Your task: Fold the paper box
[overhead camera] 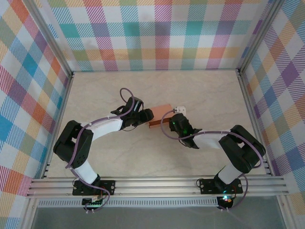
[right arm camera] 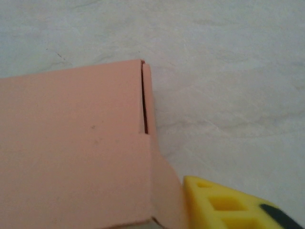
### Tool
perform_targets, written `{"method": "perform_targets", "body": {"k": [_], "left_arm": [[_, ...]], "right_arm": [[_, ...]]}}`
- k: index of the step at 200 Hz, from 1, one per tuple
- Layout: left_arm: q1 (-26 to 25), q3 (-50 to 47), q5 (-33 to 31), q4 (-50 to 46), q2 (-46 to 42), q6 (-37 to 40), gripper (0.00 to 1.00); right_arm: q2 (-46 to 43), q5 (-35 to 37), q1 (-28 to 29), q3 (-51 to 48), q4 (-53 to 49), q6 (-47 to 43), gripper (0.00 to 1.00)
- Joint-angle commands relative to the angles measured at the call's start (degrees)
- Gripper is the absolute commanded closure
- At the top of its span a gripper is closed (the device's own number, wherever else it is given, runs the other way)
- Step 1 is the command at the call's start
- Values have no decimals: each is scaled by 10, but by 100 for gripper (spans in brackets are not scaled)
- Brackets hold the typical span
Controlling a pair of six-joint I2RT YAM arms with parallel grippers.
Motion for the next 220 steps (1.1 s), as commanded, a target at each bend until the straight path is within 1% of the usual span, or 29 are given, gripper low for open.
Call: {"method": "perform_targets", "body": {"k": [1, 13, 28, 66, 102, 136, 152, 166, 182, 201, 220], "left_arm": [[2, -3, 1, 6, 4, -4, 33], [2, -3, 0, 7, 5, -5, 33], [3, -1, -1, 6, 6, -5, 33], [3, 5, 1, 4, 10, -3, 33], [4, 6, -1, 4, 12, -2, 33], [5, 6, -2, 2, 11, 1, 33], [5, 6, -2, 0, 9, 2, 33], [5, 6, -4, 0, 7, 4, 33], [6, 7, -5, -1, 7, 5, 33], [6, 5, -7, 0, 4, 8, 33], [6, 4, -9, 1, 4, 12, 34]], "right_arm": [[-26, -14, 4, -15, 4, -14, 52], [-40, -23, 4, -23, -1, -19, 45], [-60, -36, 4, -39, 0, -25, 40], [-130, -68, 4, -93, 24, -53, 32], [-206, -91, 4, -99, -16, -86, 28], [-270, -72, 2, -87, -49, -114, 28], [-283, -66, -9, -59, -86, -102, 28], [-269, -80, -39, -6, -167, -50, 27], [-229, -144, -80, 61, -240, -1, 26], [-139, -223, -130, 164, -358, 67, 25], [-35, -322, -169, 247, -423, 96, 25]]}}
